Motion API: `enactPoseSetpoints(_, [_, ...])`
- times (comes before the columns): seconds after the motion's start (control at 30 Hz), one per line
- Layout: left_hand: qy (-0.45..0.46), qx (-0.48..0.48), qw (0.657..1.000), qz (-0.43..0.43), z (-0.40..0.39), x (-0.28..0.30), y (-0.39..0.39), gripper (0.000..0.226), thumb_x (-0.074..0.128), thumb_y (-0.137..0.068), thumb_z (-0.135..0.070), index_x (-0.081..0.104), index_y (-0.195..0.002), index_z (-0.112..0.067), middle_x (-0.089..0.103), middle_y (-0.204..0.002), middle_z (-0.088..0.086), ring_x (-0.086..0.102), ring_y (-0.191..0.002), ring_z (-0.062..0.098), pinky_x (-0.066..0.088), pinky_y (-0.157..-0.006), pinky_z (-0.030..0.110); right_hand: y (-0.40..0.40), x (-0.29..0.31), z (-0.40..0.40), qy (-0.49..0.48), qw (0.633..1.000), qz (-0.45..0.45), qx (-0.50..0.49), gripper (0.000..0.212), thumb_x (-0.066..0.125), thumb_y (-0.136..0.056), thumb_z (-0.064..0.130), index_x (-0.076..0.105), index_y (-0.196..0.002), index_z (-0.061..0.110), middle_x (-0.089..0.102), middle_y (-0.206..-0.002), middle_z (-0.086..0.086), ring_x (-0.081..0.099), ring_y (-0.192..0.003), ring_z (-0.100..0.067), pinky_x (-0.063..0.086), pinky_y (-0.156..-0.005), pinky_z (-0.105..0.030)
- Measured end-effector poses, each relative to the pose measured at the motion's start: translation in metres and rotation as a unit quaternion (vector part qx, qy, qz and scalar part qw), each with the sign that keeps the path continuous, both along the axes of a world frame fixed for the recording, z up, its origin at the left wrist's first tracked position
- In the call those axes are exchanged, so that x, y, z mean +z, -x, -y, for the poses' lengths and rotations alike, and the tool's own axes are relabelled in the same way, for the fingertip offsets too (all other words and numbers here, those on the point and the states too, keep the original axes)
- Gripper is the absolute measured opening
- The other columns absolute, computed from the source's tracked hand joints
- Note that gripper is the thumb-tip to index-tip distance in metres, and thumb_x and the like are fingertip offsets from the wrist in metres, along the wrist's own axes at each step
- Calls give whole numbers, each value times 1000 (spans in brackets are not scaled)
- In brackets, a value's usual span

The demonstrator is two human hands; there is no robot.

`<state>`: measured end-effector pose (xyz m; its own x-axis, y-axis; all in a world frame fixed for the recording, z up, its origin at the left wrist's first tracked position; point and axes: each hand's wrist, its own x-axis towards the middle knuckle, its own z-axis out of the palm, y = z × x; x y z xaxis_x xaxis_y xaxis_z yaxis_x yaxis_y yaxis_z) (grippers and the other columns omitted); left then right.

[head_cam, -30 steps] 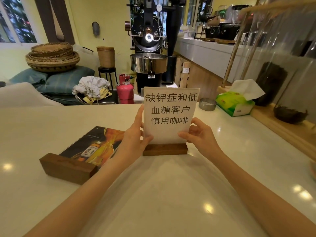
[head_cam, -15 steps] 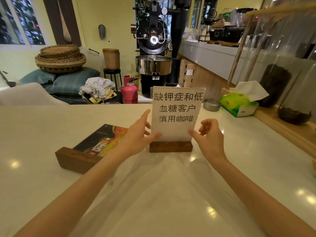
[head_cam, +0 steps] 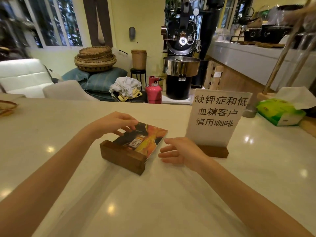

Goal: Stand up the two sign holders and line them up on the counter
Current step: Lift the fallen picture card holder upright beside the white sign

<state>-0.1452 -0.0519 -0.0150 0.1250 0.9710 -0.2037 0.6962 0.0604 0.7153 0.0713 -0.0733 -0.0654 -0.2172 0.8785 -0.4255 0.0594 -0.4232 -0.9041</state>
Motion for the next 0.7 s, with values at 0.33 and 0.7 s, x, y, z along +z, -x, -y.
enactPoseSetpoints(0.33, [57, 52, 996, -55, -15, -34, 26, 52, 61, -80, -32, 46, -125, -11, 51, -132, 16, 48, -117, 30, 45, -90, 36, 38, -19, -14, 52, 998, -15, -21, 37, 58, -85, 17, 53, -115, -5, 67, -93, -21, 68, -72, -28, 59, -54, -33])
enactPoseSetpoints(0.7, [42, 59, 997, -33, -23, -45, 31, 52, 68, -76, -24, 52, -123, -7, 57, -126, 15, 51, -99, 22, 44, -83, 31, 48, -24, -12, 24, 999, -12, -37, 27, 64, -80, 5, 56, -103, -5, 71, -91, -17, 70, -63, -21, 60, -55, -31])
